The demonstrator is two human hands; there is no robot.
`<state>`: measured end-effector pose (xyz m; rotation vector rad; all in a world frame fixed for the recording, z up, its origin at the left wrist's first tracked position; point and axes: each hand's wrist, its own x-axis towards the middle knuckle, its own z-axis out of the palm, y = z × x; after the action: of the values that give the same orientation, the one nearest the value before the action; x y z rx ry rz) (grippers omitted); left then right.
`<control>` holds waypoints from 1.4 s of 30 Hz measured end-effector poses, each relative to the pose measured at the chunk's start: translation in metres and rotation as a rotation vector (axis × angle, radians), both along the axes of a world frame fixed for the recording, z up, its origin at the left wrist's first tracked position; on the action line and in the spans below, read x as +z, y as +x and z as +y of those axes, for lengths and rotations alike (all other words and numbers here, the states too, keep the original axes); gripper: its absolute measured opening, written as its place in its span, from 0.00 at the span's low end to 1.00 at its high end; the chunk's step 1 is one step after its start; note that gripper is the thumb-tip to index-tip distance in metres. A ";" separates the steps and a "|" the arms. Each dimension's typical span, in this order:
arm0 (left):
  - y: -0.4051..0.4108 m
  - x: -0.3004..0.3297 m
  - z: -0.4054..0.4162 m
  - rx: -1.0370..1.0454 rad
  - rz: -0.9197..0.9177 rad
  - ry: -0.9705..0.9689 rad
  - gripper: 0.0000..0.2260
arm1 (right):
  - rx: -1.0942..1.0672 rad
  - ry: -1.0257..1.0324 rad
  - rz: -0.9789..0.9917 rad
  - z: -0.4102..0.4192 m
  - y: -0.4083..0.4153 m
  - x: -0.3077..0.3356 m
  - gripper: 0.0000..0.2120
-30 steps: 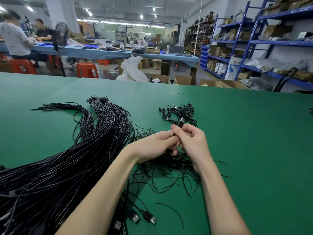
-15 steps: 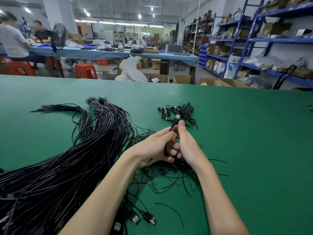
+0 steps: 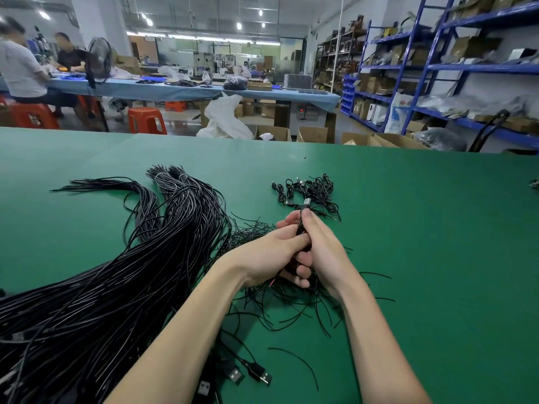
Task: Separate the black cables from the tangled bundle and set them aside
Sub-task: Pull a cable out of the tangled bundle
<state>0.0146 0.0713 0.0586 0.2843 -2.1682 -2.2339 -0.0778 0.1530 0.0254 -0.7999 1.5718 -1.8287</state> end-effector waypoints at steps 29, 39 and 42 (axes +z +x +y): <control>-0.009 -0.015 -0.009 0.077 0.092 -1.165 0.09 | -0.225 0.490 0.468 0.005 -0.017 0.000 0.29; 0.000 -0.003 -0.012 -0.088 -0.042 -0.268 0.09 | -0.339 0.332 0.581 0.007 -0.024 -0.008 0.30; 0.004 -0.002 -0.017 -0.146 -0.077 -0.237 0.12 | -0.277 0.353 0.571 0.009 -0.025 -0.010 0.33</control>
<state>0.0182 0.0543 0.0567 0.2159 -2.5420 -2.0332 -0.1029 0.1624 0.0149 -1.0288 2.3905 -1.4947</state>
